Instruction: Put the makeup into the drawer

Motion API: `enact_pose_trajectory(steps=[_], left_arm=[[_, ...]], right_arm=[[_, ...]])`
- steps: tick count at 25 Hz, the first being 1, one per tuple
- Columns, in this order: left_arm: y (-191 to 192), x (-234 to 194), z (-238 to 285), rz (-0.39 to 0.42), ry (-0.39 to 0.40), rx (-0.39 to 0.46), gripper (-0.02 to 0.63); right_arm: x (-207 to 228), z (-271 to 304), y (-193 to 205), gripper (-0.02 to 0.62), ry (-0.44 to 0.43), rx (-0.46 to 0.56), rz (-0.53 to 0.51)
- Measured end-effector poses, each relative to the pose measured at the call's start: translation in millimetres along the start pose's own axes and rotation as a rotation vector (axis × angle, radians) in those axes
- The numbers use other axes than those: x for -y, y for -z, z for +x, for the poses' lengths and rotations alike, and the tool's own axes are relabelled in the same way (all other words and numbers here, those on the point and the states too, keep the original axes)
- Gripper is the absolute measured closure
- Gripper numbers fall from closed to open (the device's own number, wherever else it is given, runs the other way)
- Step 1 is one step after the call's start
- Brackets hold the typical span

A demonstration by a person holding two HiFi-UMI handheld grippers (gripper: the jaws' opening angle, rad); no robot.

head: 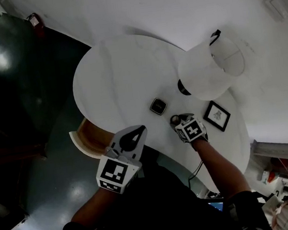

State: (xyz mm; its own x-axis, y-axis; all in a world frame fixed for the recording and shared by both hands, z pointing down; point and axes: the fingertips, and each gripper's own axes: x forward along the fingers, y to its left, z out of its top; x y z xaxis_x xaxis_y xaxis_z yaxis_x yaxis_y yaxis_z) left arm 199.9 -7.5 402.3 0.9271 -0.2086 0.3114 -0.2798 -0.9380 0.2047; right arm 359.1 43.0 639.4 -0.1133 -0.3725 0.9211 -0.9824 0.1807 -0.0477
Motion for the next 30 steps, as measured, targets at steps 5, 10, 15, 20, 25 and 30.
enact_pose_trajectory(steps=[5,10,15,20,25,30], left_arm=[[-0.5,0.5,-2.6,0.003,0.007,0.004,0.595],[-3.6,0.5,-7.2,0.011,0.019,0.008,0.595],[-4.3,0.5,-13.6,0.022,0.037,0.011,0.595],[-4.4,2.7,-23.4,0.032,0.065,0.015,0.595],[-5.8,8.0,-34.3,0.049,0.105,0.026,0.595],[-4.2,12.0,-47.1,0.081,0.149,0.02,0.595]], right_arm=[[1.4,-2.1,-1.9,0.379,0.021,0.012,0.008],[-2.7,-7.3,-1.5,0.38,0.026,0.025,0.03],[-9.3,-17.4,-1.2,0.38,0.032,0.042,0.046],[-20.1,-34.6,-0.6,0.38,0.047,0.06,0.071],[-32.5,-49.7,4.0,0.38,0.063,0.081,0.1],[-44.2,-65.0,10.5,0.38,0.085,0.102,0.135]])
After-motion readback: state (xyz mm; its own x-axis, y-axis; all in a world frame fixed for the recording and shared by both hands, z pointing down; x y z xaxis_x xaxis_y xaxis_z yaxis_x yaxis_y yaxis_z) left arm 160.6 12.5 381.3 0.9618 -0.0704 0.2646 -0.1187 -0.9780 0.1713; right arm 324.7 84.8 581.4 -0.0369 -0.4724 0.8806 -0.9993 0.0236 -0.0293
